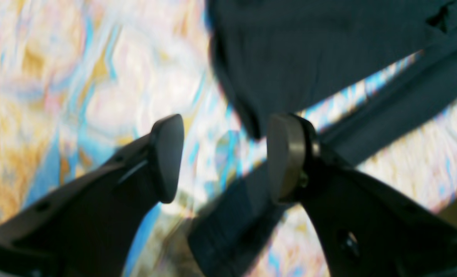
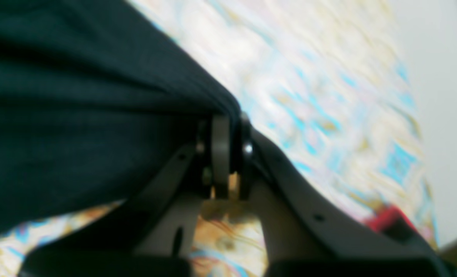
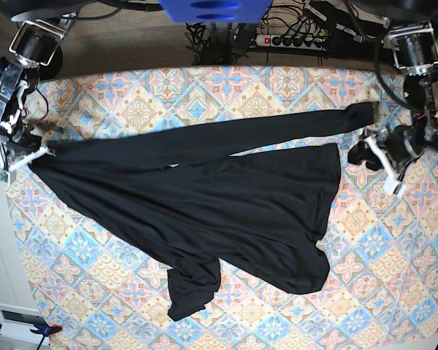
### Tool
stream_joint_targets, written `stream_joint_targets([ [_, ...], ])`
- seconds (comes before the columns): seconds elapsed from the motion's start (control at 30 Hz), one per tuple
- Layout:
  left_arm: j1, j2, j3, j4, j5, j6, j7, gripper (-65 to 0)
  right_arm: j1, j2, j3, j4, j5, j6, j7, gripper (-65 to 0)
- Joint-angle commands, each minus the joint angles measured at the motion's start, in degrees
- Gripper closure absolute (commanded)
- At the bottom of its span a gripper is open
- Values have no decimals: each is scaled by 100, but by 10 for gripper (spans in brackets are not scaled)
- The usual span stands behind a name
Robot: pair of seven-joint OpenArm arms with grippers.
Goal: Layout the t-shirt on the table in an organized manner, then fold the t-shirt properly
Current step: 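Drag the lifted shirt edge outward with the left gripper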
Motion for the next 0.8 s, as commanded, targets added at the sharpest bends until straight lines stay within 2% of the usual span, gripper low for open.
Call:
stream_joint_targets([
  [0.0, -98, 36, -36, 79, 138, -18, -57, -335, 154, 177, 58, 182, 41, 17, 217, 0],
  [0.13, -353, 607, 307, 79, 842, -18, -30, -335, 163, 177, 76, 173, -3, 17, 209, 0],
  [0.3, -450, 818, 1054, -228, 1220, -18, -66, -335, 163, 186, 76, 191, -3, 17, 209, 0],
  [0.43, -670, 871, 1581, -905, 1325, -9, -444, -329, 163, 186, 76, 182, -3, 17, 209, 0],
  [0.5, -678, 836, 1678, -1020, 1404, -9, -540, -288, 163, 186, 76, 182, -3, 17, 209, 0],
  [0.53, -661, 739, 1687, -1020, 1439, -9, -540, -234, 163, 186, 76, 182, -3, 17, 209, 0],
  [0.63, -661, 484, 1625, -1028, 1448, -9, -619, -11, 163, 186, 67, 182, -3, 17, 209, 0],
  [0.77, -397, 80, 1159, -1002, 1422, -18, -690, -10, 128, 186, 49, 199, -3, 17, 200, 0],
])
